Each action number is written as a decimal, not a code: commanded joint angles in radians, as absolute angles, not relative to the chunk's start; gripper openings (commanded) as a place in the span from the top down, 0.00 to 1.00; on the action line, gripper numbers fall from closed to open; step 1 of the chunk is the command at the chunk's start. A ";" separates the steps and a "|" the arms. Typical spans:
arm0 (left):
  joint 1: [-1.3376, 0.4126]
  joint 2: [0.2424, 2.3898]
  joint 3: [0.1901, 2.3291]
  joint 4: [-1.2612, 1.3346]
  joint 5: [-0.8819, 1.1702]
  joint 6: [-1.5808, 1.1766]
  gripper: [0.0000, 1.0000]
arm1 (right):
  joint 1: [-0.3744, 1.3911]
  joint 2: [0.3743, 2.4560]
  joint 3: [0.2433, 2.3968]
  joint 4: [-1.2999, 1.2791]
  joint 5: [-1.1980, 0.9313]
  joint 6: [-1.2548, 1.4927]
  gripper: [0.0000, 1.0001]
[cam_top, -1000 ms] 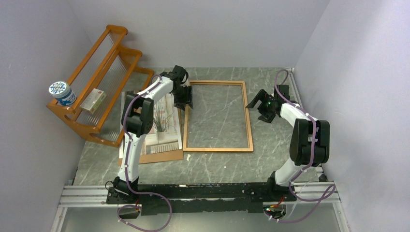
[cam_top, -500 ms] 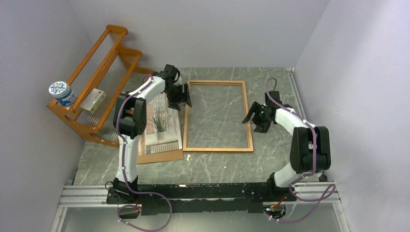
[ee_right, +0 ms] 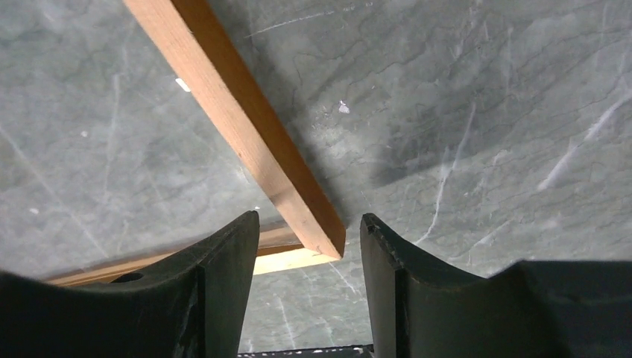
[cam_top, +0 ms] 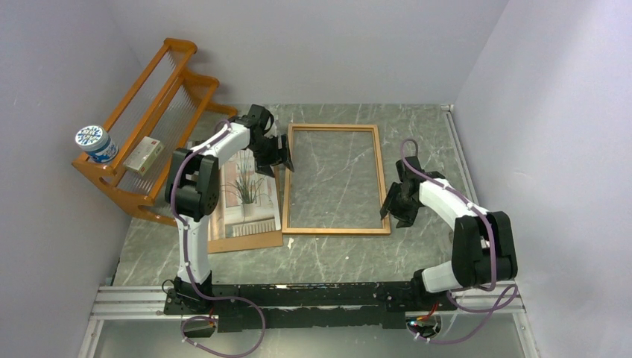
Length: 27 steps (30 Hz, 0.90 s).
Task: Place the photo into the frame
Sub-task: Place the photo frame item in the photo frame.
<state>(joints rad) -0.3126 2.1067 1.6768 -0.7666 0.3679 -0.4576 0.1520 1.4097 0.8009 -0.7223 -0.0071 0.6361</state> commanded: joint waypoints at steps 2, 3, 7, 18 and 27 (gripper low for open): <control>-0.313 2.049 1.658 -0.748 0.362 -0.465 0.20 | 0.183 1.476 0.810 -0.726 0.049 0.628 0.43; -0.313 2.049 1.656 -0.749 0.361 -0.465 0.21 | 0.187 1.490 0.813 -0.729 0.057 0.627 0.43; -0.312 2.057 1.655 -0.765 0.335 -0.469 0.21 | 0.203 1.503 0.824 -0.734 0.102 0.646 0.47; -0.311 2.113 1.658 -0.758 0.434 -0.485 0.19 | 0.206 1.396 0.959 -0.751 0.101 0.667 0.39; -0.312 2.151 1.636 -0.700 0.540 -0.496 0.22 | 0.213 1.419 1.026 -0.620 0.016 0.688 0.35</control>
<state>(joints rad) -0.3126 2.1288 1.6535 -0.7612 0.4301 -0.4778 0.2047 1.4048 0.9871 -0.6983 0.0643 0.6598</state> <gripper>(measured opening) 0.799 0.652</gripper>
